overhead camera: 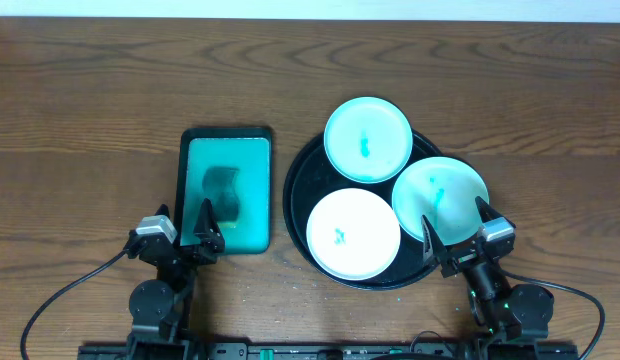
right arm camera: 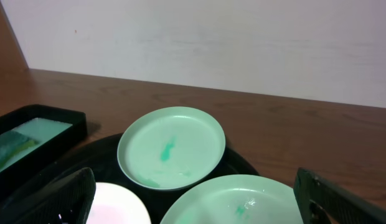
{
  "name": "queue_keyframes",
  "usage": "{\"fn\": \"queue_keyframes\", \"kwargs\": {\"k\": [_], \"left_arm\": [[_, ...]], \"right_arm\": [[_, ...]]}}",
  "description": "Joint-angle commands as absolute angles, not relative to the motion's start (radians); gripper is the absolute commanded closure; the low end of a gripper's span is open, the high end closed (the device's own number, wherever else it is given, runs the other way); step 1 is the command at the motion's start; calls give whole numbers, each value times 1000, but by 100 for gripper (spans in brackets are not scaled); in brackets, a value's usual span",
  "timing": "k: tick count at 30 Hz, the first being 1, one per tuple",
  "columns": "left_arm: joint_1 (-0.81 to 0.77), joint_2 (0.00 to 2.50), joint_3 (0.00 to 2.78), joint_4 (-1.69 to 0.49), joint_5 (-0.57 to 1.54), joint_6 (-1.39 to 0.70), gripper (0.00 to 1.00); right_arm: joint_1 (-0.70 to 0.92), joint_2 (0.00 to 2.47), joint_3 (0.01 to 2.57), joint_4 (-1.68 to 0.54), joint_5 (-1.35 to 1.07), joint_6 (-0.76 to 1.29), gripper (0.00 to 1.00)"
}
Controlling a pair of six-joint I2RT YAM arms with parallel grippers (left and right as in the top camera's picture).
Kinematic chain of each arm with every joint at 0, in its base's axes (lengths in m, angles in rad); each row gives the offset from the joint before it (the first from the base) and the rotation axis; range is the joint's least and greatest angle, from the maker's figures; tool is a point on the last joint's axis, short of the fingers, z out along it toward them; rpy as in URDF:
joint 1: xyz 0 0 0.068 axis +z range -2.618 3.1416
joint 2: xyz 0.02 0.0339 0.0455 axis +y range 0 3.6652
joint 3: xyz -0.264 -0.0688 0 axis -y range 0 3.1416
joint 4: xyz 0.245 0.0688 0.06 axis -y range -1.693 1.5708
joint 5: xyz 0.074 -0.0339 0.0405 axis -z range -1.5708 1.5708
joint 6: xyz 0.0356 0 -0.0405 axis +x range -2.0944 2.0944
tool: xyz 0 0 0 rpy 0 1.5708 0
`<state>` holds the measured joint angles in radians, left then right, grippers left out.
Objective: Clean dirty plates on tray and stack at the side
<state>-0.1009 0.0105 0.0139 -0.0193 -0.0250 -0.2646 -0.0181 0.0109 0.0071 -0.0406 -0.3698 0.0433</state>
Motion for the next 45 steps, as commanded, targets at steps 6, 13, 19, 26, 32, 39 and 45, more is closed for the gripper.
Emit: {"fn": "queue_keyframes", "kwargs": {"k": [6,13,19,26,32,39,45], "left_arm": [[-97,11,4,-70,-37,-255,19],[-97,11,4,-70,-37,-255,19],[-97,11,4,-70,-37,-255,19],[-97,10,4,-70,-37,-255,18],[-96,10,4,-70,-37,-255,19],[-97,11,4,-70,-59,-203,18],[-97,11,4,-68,-60,-203,18]], "right_arm": [[-6,8,6,-44,-371,36,1],[-6,8,6,-44,-371,36,1],[-6,8,6,-44,-371,36,1],[-6,8,6,-44,-371,36,1],[-6,8,6,-44,-371,36,1],[-6,8,6,-44,-371,36,1],[-6,8,6,-44,-358,35,1]]}}
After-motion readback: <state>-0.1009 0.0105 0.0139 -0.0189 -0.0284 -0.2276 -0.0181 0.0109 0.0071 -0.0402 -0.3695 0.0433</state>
